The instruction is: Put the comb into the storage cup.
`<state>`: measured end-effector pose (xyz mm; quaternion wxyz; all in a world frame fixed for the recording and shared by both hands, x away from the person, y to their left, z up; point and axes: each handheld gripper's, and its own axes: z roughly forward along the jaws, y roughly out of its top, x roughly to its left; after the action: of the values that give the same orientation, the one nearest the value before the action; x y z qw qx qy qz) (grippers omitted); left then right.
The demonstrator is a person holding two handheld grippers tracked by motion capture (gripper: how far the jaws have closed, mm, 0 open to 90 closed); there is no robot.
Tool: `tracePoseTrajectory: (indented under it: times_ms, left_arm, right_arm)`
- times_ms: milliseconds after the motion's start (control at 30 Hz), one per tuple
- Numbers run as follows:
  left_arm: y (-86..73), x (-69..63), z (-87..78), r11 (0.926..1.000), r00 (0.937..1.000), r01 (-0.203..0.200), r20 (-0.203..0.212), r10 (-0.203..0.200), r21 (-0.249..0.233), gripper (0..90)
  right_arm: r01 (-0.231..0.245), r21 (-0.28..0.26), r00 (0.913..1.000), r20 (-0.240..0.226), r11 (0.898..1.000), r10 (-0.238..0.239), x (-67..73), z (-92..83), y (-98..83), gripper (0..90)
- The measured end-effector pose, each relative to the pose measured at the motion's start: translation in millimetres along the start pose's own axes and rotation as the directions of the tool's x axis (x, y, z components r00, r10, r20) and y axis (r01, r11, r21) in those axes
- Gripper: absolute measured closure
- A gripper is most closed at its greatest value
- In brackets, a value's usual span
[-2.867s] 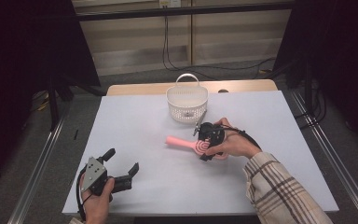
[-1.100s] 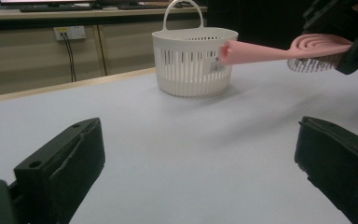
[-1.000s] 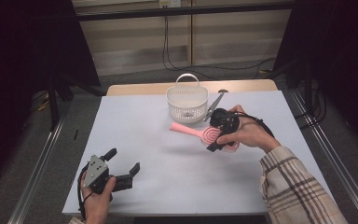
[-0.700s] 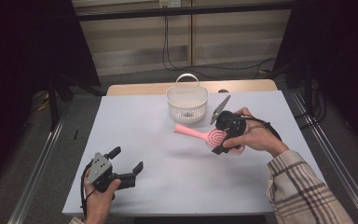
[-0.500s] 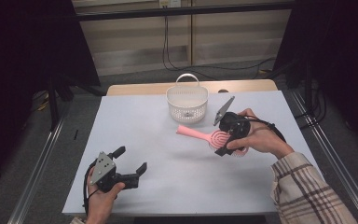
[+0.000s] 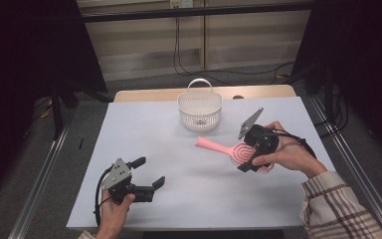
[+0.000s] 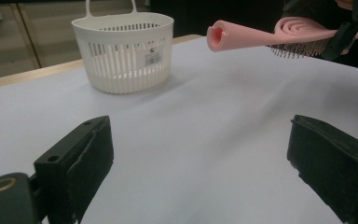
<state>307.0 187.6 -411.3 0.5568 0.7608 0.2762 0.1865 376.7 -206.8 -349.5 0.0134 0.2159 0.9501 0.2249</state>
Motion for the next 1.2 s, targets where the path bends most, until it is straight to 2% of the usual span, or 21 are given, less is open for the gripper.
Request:
tracePoseTrajectory:
  times_ms: [200, 300, 433, 500, 633, 700, 800, 833, 900, 1000, 1033, 1100, 1167, 1200]
  left_arm:
    - [2.9, -8.4, 5.3, 0.9965, 0.9958, -0.083, 0.037, 0.083, 0.005, 4.3]
    - [3.5, -9.9, 8.7, 0.9954, 0.9936, -0.095, 0.063, 0.094, 0.01, 4.3]
    - [6.2, -11.0, 13.9, 0.9913, 0.9905, -0.129, 0.051, 0.128, 0.026, 3.6]
    - [8.7, -12.9, 17.3, 0.9841, 0.9842, -0.172, 0.05, 0.17, 0.045, 3.7]
    - [11.9, -17.3, 23.5, 0.9778, 0.9778, -0.203, 0.064, 0.2, 0.052, 3.8]
    - [13.6, -19.3, 27.3, 0.9718, 0.972, -0.229, 0.069, 0.224, 0.058, 3.8]
    - [16.9, -20.4, 33.0, 0.9682, 0.9681, -0.244, 0.074, 0.24, 0.055, 3.8]
    - [17.8, -21.1, 34.7, 0.9684, 0.9685, -0.243, 0.07, 0.239, 0.056, 3.9]
    - [19.9, -21.7, 37.2, 0.9612, 0.9619, -0.268, 0.074, 0.263, 0.065, 4.2]
    - [21.8, -24.1, 41.6, 0.9484, 0.9518, -0.306, 0.053, 0.302, 0.084, 3.6]
    - [22.3, -25.0, 43.0, 0.9423, 0.9471, -0.32, 0.055, 0.316, 0.098, 3.7]
    - [22.7, -26.9, 45.5, 0.928, 0.9339, -0.357, 0.045, 0.355, 0.106, 4.7]
    - [23.3, -27.8, 48.1, 0.9184, 0.9254, -0.379, 0.042, 0.377, 0.114, 4.0]
    - [23.3, -27.6, 49.6, 0.9215, 0.9281, -0.372, 0.053, 0.368, 0.111, 4.2]
  right_arm:
    - [0.014, 0.012, 0.9999, -0.001, 1.0, -0.014, 9.6, 0.5, -4.3, 19.7]
    - [0.022, 0.015, 0.9997, -0.008, 1.0, -0.022, 14.0, 2.1, -5.6, 19.7]
    - [0.042, 0.031, 0.9989, -0.021, 0.999, -0.041, 19.5, 6.4, -5.8, 19.7]
    - [0.053, 0.03, 0.9984, -0.021, 0.998, -0.052, 21.0, 7.9, -4.7, 19.7]
    - [0.063, 0.014, 0.9979, -0.016, 0.998, -0.063, 23.3, 9.2, -0.5, 19.7]
    - [0.068, 0.017, 0.9976, -0.014, 0.998, -0.068, 24.5, 9.3, 2.0, 19.7]
    - [0.076, 0.02, 0.9968, -0.025, 0.997, -0.076, 24.7, 10.2, 4.4, 19.7]
    - [0.077, 0.027, 0.9967, -0.028, 0.997, -0.076, 25.0, 10.8, 4.8, 19.7]
    - [0.074, 0.023, 0.9968, -0.033, 0.997, -0.073, 23.0, 12.8, 4.8, 19.7]
    - [0.066, 0.014, 0.9974, -0.031, 0.998, -0.065, 19.5, 15.5, 4.6, 19.7]
    - [0.061, 0.017, 0.9976, -0.033, 0.998, -0.061, 19.1, 16.5, 4.7, 19.7]
    - [0.065, 0.016, 0.9975, -0.03, 0.998, -0.064, 19.0, 17.7, 5.1, 19.7]
    - [0.067, 0.021, 0.9972, -0.033, 0.998, -0.066, 20.4, 18.6, 5.8, 19.7]
    - [0.07, 0.014, 0.9972, -0.027, 0.997, -0.07, 20.7, 18.9, 6.0, 19.7]
